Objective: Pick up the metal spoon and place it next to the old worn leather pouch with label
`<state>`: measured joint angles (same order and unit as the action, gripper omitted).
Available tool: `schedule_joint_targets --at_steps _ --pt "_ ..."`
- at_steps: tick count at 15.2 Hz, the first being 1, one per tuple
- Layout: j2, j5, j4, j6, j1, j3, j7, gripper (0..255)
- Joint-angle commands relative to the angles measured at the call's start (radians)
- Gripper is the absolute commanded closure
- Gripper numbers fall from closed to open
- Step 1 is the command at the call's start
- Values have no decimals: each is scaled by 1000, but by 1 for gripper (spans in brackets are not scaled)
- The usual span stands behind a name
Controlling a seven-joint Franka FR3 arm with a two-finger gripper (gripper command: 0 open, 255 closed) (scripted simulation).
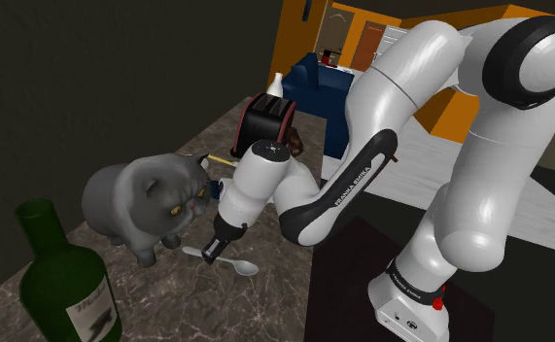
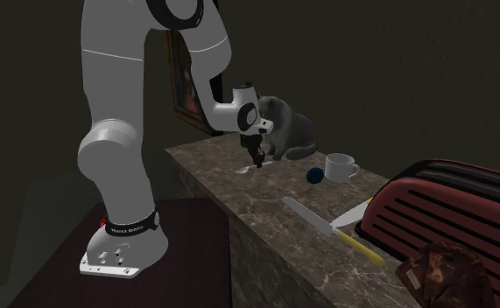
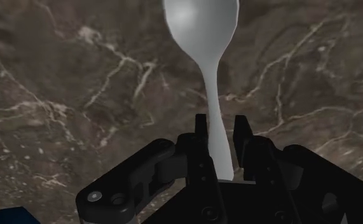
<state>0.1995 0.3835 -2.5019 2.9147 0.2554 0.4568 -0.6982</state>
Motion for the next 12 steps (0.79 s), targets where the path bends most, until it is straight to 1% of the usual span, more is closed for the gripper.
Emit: schedule_joint_targets --at_steps 1,6,7,12 --pt "-1 -1 0 -1 -1 1 1 255" --pt "-1 -1 0 -1 -1 1 1 255" --pt "3 7 0 3 4 -5 -6 255" --pt "-72 -132 -9 -55 -56 79 100 255"
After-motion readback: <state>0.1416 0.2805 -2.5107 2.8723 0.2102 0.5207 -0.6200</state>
